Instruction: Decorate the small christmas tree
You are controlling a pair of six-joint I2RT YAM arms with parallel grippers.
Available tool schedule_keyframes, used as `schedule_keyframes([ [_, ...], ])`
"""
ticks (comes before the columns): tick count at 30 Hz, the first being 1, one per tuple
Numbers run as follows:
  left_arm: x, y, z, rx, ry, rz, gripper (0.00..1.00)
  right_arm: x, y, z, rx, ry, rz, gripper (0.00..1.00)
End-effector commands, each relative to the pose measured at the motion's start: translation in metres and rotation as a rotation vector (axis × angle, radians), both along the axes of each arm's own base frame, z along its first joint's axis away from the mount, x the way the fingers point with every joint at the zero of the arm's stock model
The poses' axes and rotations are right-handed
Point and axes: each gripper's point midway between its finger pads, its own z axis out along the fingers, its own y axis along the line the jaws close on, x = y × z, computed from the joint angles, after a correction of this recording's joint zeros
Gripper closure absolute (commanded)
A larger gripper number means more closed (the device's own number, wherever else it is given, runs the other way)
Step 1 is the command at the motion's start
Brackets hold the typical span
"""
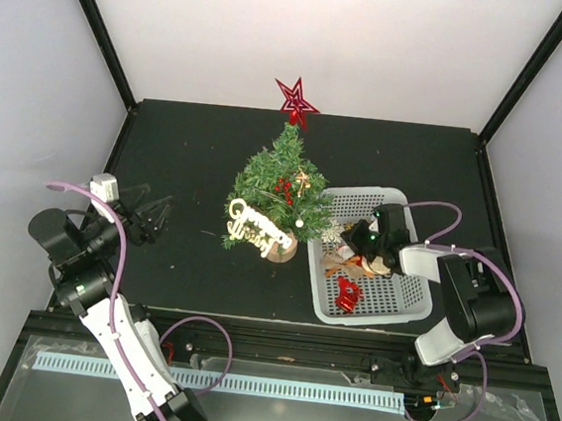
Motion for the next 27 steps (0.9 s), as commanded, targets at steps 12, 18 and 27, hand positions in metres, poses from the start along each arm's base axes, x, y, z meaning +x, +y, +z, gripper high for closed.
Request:
schedule_keyframes([
  [12,-0.007,-0.008,0.003,0.023,-0.034,-0.028,0.01,-0.004,-0.011,0.021,0.191,-0.113,-0.071,0.99],
  [18,-0.007,-0.009,0.003,0.024,-0.036,-0.028,0.01,-0.003,-0.014,0.036,0.212,-0.168,-0.070,0.99],
  [27,-0.012,-0.013,0.009,0.057,-0.052,-0.028,0.01,-0.001,-0.038,0.091,-0.025,-0.274,-0.049,0.99],
])
